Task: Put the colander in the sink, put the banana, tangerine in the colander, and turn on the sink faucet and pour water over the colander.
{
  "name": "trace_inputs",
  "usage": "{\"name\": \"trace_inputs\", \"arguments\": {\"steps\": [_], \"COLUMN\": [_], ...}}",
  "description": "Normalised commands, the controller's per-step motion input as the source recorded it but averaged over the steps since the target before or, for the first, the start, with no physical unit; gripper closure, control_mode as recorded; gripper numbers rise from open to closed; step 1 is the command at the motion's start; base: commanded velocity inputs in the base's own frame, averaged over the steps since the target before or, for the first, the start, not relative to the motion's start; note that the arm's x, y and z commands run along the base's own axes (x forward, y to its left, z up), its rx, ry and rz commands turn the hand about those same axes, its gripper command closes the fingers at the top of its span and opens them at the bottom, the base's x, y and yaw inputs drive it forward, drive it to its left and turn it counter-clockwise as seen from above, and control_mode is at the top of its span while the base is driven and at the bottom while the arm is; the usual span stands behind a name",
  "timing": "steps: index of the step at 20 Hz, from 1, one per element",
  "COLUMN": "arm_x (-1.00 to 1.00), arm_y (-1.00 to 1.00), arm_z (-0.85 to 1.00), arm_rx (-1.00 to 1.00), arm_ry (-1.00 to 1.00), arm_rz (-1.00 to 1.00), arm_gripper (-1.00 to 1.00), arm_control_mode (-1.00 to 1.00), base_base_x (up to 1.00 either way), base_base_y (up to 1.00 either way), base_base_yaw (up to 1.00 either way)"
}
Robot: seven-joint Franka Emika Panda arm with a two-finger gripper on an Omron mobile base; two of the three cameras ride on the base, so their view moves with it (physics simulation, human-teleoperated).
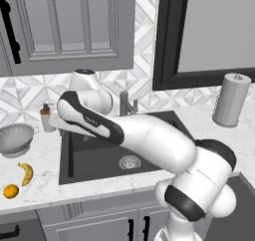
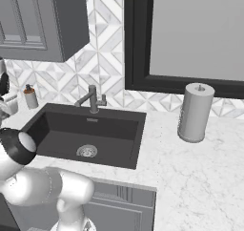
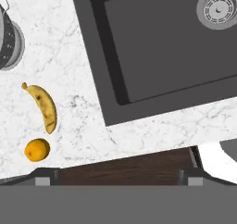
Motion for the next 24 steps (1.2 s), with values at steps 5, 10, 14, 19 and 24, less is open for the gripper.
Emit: {"name": "trace_inputs", "arguments": {"steps": [5, 10, 14, 19, 24], "arm_x": [0.41, 0.33, 0.28, 0.35, 0.33], "arm_y": [0.67, 0.58, 0.23, 0.12, 0.24], "arm_z": [-0.23, -0.23, -0.17, -0.14, -0.30], "arm_rx": [0.09, 0.02, 0.00, 0.00, 0.00], "arm_ry": [-0.01, 0.00, 0.00, 0.00, 0.00], "arm_rz": [0.00, 0.00, -0.01, 0.00, 0.00], "arm_gripper": [-1.00, -1.00, -1.00, -1.00, -1.00], "arm_control_mode": [-1.00, -1.00, -1.00, -1.00, -1.00], "base_base_x": [0.00, 0.00, 0.00, 0.00, 0.00], "base_base_y": [0.00, 0.00, 0.00, 0.00, 0.00], "base_base_yaw": [0.00, 0.00, 0.00, 0.00, 0.00]}}
